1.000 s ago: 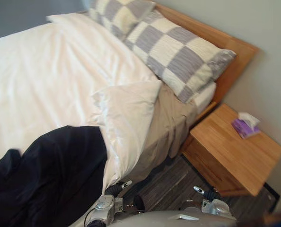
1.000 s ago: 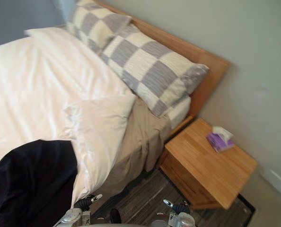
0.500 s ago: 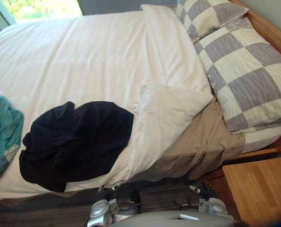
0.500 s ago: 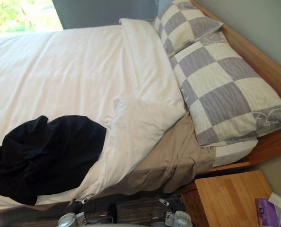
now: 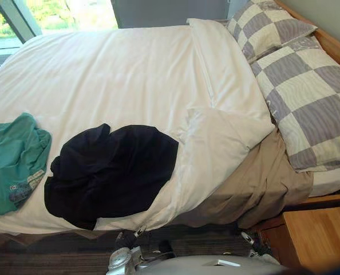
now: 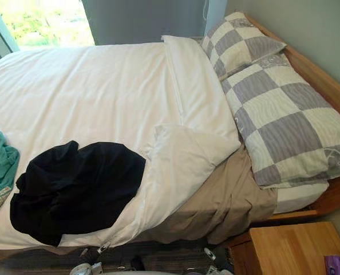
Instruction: Tidy the bed and pick cloth on bed and put in laundry
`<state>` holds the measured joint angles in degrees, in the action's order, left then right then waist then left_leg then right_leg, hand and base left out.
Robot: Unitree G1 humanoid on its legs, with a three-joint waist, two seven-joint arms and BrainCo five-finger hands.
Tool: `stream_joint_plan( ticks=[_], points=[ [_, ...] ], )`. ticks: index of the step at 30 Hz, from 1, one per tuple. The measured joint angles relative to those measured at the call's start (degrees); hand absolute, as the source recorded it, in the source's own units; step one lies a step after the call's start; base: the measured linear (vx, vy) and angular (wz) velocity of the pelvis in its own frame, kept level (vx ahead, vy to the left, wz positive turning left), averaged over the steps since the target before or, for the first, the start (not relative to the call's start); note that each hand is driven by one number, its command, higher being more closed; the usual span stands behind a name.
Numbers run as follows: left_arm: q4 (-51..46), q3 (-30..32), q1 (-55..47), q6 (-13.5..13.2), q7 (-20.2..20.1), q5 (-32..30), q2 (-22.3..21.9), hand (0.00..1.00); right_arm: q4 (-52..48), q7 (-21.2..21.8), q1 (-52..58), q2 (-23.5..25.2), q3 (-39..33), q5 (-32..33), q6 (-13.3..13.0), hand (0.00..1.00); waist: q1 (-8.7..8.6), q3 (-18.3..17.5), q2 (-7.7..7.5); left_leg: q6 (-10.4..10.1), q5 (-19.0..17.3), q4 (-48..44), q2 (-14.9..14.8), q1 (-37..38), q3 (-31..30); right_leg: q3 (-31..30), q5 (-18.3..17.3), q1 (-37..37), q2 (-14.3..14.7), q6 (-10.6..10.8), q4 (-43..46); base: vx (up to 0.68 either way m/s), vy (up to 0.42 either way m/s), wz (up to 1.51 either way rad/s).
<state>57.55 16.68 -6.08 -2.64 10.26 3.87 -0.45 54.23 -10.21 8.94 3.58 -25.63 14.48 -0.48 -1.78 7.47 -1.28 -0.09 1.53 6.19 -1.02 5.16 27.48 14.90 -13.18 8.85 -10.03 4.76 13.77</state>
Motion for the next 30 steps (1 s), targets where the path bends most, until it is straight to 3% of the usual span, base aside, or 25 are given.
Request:
stream_joint_plan(
  ticks=[8, 14, 22, 25, 30],
  points=[
    [-0.18, 2.68, -0.23, 0.91, 2.12, -0.01, -1.07, 0.00, -1.94, -3.02, 2.56, 0.62, -5.76, 7.30, 0.00, 0.00, -0.26, 0.02, -0.10, -0.27, 0.16, 0.00, -1.74, 0.23, 3.79, -2.39, 1.01, -0.60, 1.48, -0.90, -1.16, -0.05, -0.025, -0.16],
    [-0.57, 6.28, -0.26, 1.26, 2.92, 0.05, -1.26, 0.00, -19.37, -6.83, 3.09, -0.74, -8.36, 8.78, -0.51, 0.00, -0.23, -0.03, -1.66, -0.40, 0.37, 0.01, -1.31, -0.60, 6.87, -2.89, -0.31, -1.85, 0.77, -0.18, -4.02, -0.06, 0.011, -0.20],
    [-2.82, 6.51, -1.41, 1.28, 3.59, 0.05, -0.23, 0.00, -45.49, -10.47, 2.51, -4.47, -9.64, -0.51, -1.22, 0.00, -0.13, -1.29, -4.30, 0.98, 0.83, -0.01, -0.71, -2.14, 5.87, -1.43, 3.81, -1.53, 0.16, 0.54, -5.25, 0.06, 0.080, 0.18],
    [-2.80, 6.38, -1.46, 1.38, 3.54, 0.01, 0.17, 0.00, -49.90, -10.83, 2.17, -4.60, -8.99, -4.74, -1.26, 0.00, -0.18, -1.44, -4.68, 1.03, 0.51, -0.02, -1.12, -2.23, 3.74, -1.52, 4.78, -2.04, 0.67, -0.08, -3.29, 0.07, 0.033, 0.38],
    [-2.60, 4.17, -1.59, 1.98, 3.35, -0.69, 1.41, 0.00, -52.61, -9.99, 1.09, -7.39, -0.85, -12.09, -1.31, 0.00, -0.33, -1.94, -5.00, 0.94, 0.37, -0.02, -0.81, -3.15, 0.82, -1.54, 4.93, -2.34, 1.00, -0.28, -2.11, 0.05, -0.016, 0.26]
  ],
)
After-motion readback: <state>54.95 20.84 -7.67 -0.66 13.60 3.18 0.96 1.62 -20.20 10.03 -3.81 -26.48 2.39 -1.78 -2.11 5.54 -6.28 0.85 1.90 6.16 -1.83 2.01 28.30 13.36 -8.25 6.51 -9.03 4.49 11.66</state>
